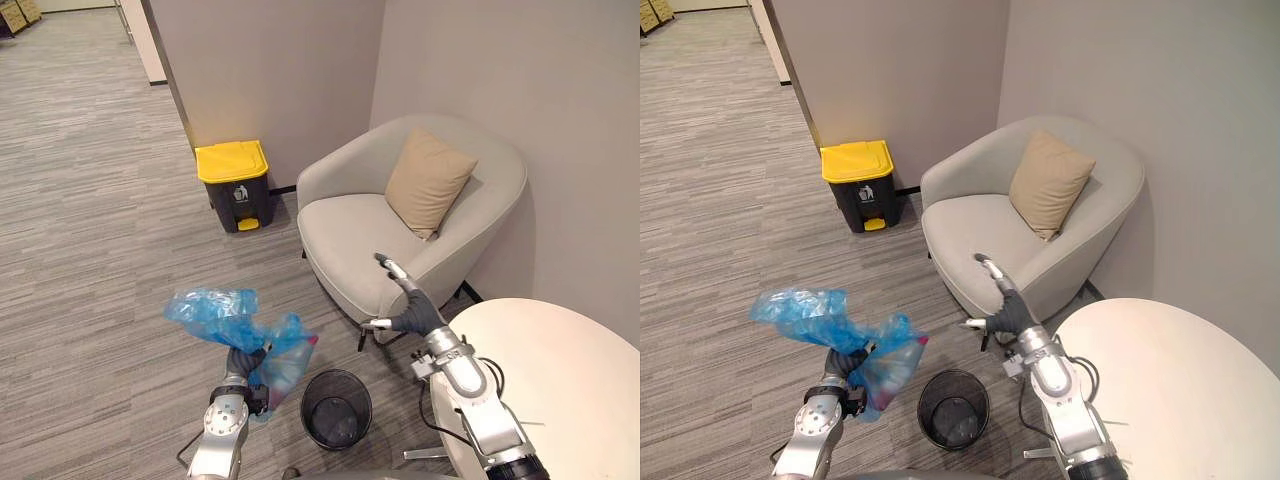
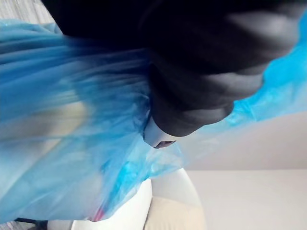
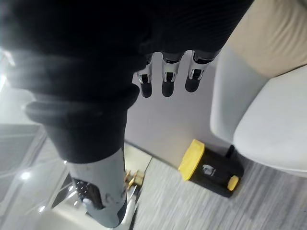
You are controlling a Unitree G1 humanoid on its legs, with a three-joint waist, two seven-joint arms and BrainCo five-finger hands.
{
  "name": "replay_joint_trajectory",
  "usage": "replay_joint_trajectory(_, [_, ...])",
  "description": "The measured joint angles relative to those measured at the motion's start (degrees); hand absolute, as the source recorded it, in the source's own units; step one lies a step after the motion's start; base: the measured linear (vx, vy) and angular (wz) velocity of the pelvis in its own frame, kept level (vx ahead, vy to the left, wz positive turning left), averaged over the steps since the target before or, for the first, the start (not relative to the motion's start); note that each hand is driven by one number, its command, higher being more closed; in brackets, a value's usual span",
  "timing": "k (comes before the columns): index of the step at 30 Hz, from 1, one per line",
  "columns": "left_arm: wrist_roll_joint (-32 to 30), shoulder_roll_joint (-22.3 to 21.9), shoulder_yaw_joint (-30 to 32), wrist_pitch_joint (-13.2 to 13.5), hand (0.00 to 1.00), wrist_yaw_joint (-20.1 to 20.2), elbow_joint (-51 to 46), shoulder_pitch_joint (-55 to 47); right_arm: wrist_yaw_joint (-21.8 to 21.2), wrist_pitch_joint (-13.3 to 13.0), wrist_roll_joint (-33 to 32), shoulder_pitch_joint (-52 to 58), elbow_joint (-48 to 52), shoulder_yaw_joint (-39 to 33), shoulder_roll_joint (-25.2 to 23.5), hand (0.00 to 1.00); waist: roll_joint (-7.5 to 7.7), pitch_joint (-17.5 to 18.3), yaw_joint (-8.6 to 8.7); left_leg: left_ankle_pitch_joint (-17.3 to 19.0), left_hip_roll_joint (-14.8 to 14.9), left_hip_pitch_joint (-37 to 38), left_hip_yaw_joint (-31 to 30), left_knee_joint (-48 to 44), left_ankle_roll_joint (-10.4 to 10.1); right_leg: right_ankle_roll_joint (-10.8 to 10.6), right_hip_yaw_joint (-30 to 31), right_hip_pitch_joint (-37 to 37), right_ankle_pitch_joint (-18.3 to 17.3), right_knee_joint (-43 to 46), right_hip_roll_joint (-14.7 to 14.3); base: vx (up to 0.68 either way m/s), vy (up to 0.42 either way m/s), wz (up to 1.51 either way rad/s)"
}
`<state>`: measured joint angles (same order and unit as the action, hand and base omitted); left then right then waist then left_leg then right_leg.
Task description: Gather rubbish on tea table into small bin, then transfer packed bag to large trash can.
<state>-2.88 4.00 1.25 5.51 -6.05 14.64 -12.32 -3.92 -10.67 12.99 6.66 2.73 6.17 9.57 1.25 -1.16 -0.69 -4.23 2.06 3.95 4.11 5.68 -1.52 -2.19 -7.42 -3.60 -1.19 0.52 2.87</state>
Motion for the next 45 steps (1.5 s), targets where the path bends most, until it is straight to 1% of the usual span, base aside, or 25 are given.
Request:
replay_joint_trajectory(1, [0.01,0.01,0.53,0.01,1.00,0.24,0.59,-0.20,0.22,0.06,-0.60,0.38,-1.34,-1.45,-0.77,0.00,-0.04,-0.03,0.00,0.00,-0.01,0.04,-0.03,-0.01,0.00,0.00,-0.04,-0.01,0.00,-0.06,0.00,0.00,0.000,0.00])
replay_joint_trajectory(2, [0.05,0.00,2.06,-0.03,1.00,0.96,2.41,-0.55,0.30,0.78,-1.66,0.82,-4.83,-4.72,-2.38,0.00,-0.15,-0.14,0.00,0.01,-0.01,0.10,-0.04,-0.02,-0.01,-0.01,-0.06,-0.12,0.00,-0.20,-0.01,0.00,0.000,0.00])
replay_joint_trajectory(5, [0.60,-0.09,4.16,-0.17,1.00,2.18,4.04,-1.96,0.58,2.33,-2.36,2.18,-8.85,-8.76,-3.57,0.00,-0.34,-0.44,-0.01,0.21,0.00,0.05,-0.08,-0.06,-0.29,-0.01,-0.14,-0.19,0.00,-0.43,-0.02,0.00,0.000,0.00])
replay_joint_trajectory(7, [1.07,-0.26,5.01,-0.24,1.00,2.64,4.21,-3.05,1.47,2.61,-2.43,2.92,-11.38,-10.52,-4.09,0.00,-0.47,-0.59,-0.01,0.23,-0.01,-0.01,-0.15,-0.07,-0.29,-0.02,-0.23,-0.22,0.00,-0.52,-0.02,0.00,0.000,0.00])
replay_joint_trajectory(9, [1.17,-0.35,6.47,-0.30,1.00,3.52,5.92,-3.40,2.37,3.60,-2.42,3.05,-14.83,-12.83,-4.81,0.00,-0.77,-0.87,-0.02,0.25,-0.01,-0.05,-0.19,-0.07,-0.28,-0.03,-0.29,-0.23,-0.01,-0.56,-0.01,0.00,0.000,0.00])
replay_joint_trajectory(12, [1.17,-0.40,7.63,-0.57,1.00,4.03,7.11,-4.65,2.67,4.77,-2.35,3.81,-17.85,-14.34,-4.89,0.00,-0.94,-1.02,-0.04,0.33,-0.03,-0.07,-0.17,-0.06,-0.25,-0.07,-0.30,-0.24,-0.04,-0.64,0.01,0.00,0.000,0.00])
replay_joint_trajectory(15, [1.17,-0.36,8.48,-1.15,1.00,4.70,8.55,-5.54,2.75,5.14,-2.36,4.76,-19.68,-14.75,-4.94,0.00,-0.98,-1.12,-0.09,0.39,-0.05,-0.09,-0.15,-0.06,-0.23,-0.14,-0.33,-0.23,-0.09,-0.62,0.04,0.00,0.000,0.00])
replay_joint_trajectory(21, [1.16,-1.06,8.50,-1.84,1.00,4.79,10.82,-5.97,2.75,6.00,-2.39,5.35,-22.80,-14.78,-6.25,0.00,-1.02,-1.20,-0.13,0.42,-0.08,0.07,0.10,-0.06,-0.20,-0.20,-0.19,-0.21,-0.13,-0.38,0.13,0.00,0.000,0.00])
replay_joint_trajectory(28, [1.14,-1.98,8.49,-1.97,1.00,4.84,13.02,-6.72,3.10,6.60,-2.41,6.45,-24.37,-14.82,-6.91,0.00,-1.14,-1.25,-0.14,0.71,-0.03,0.59,0.93,-0.02,-0.08,-0.46,0.61,-0.03,-0.49,0.35,0.14,0.00,0.000,-0.06])
replay_joint_trajectory(31, [1.14,-2.37,8.49,-1.98,1.00,4.83,13.03,-6.86,3.95,6.72,-2.41,6.43,-24.36,-14.81,-6.90,0.00,-1.25,-1.29,-0.20,1.02,0.03,0.77,2.07,-0.06,-0.12,-0.50,1.52,0.35,-0.51,0.61,0.12,-0.02,0.004,-0.18])
replay_joint_trajectory(35, [1.15,-3.11,8.49,-1.98,1.00,4.80,12.65,-7.88,4.26,6.90,-2.26,6.30,-23.78,-14.74,-6.88,0.00,-1.77,-1.80,-0.33,1.54,0.10,0.58,5.38,-0.23,0.46,-1.02,4.59,3.11,-0.94,2.74,0.09,-0.02,0.013,-0.38])
replay_joint_trajectory(36, [1.15,-3.19,8.52,-1.99,1.00,4.78,12.23,-7.89,4.43,6.96,-2.17,6.27,-23.26,-14.72,-6.87,0.00,-1.37,-2.51,-0.37,2.06,0.16,0.15,6.36,-1.10,0.25,-0.86,5.05,4.15,-1.11,3.88,0.17,-0.01,0.016,-0.41])
replay_joint_trajectory(37, [1.16,-3.19,8.52,-1.99,1.00,4.77,11.62,-7.74,4.69,7.05,-2.12,6.25,-22.67,-14.65,-6.89,0.00,-1.45,-2.97,-0.42,2.76,0.25,-0.47,6.98,-2.46,0.32,-0.71,5.54,4.73,-1.24,4.81,0.23,-0.02,0.009,-0.36])
replay_joint_trajectory(38, [1.16,-3.18,8.57,-2.00,1.00,4.76,10.16,-7.69,4.92,7.14,-2.10,6.26,-21.44,-14.54,-6.93,0.00,-1.07,-3.78,-0.69,4.27,0.44,-2.19,7.48,-5.42,0.38,-0.61,6.11,6.11,-1.64,6.67,0.35,-0.03,-0.001,-0.20])
replay_joint_trajectory(39, [1.24,-3.12,8.93,-2.01,1.00,4.75,7.27,-7.60,5.14,7.25,-1.67,6.22,-19.18,-14.50,-6.92,0.00,-0.54,-4.77,-0.58,6.25,1.03,-5.83,7.64,-11.17,1.11,-0.70,6.00,8.11,-2.69,9.87,0.57,-0.04,-0.016,-0.06])
replay_joint_trajectory(40, [1.31,-3.11,9.40,-1.99,1.00,4.65,4.65,-6.82,5.33,7.27,-1.60,6.14,-17.19,-14.56,-6.76,0.00,-0.21,-5.91,-0.50,8.01,1.76,-8.75,7.44,-15.92,1.36,-0.80,5.62,10.21,-3.69,13.07,0.60,-0.04,-0.020,0.07])
replay_joint_trajectory(41, [1.38,-3.11,9.72,-1.98,1.00,4.62,3.66,-6.57,5.38,7.24,-1.59,6.04,-16.46,-14.55,-6.73,0.00,-0.14,-6.28,-0.59,8.61,2.05,-9.80,7.38,-17.61,1.63,-0.99,5.63,11.07,-4.07,14.41,0.59,-0.09,-0.022,0.12])
replay_joint_trajectory(42, [2.27,-3.04,10.39,-1.90,1.00,4.48,2.45,-5.11,5.61,7.24,-1.60,5.74,-15.43,-14.51,-6.86,0.00,-0.39,-6.87,-1.12,9.33,2.90,-12.09,7.36,-19.63,2.35,-0.90,5.55,13.99,-7.36,21.75,0.70,-0.09,-0.026,0.13])
replay_joint_trajectory(43, [2.31,-2.73,10.49,-1.90,1.00,4.31,2.11,-4.02,6.09,7.24,-1.60,5.75,-15.07,-14.14,-6.88,0.00,-0.09,-7.12,-1.76,9.91,2.90,-12.51,6.88,-20.76,2.62,-0.61,5.05,15.29,-10.79,31.66,1.97,-0.08,-0.041,0.19])
replay_joint_trajectory(44, [2.31,-2.76,10.49,-1.90,1.00,4.17,1.73,-3.92,6.25,7.22,-1.60,5.76,-15.06,-13.93,-6.94,0.00,-0.55,-7.38,-1.81,10.19,2.88,-12.85,6.38,-21.40,2.52,-1.00,4.83,15.17,-12.06,35.57,2.79,-0.01,-0.133,0.37])
replay_joint_trajectory(45, [2.39,-2.79,10.47,-1.87,1.00,3.59,0.21,-3.96,6.48,7.18,-1.61,5.67,-14.73,-13.01,-6.88,0.00,0.13,-6.94,-2.01,10.37,2.82,-14.31,4.79,-23.75,2.05,-2.14,4.96,13.80,-13.63,41.51,4.56,-0.01,-0.206,0.47])
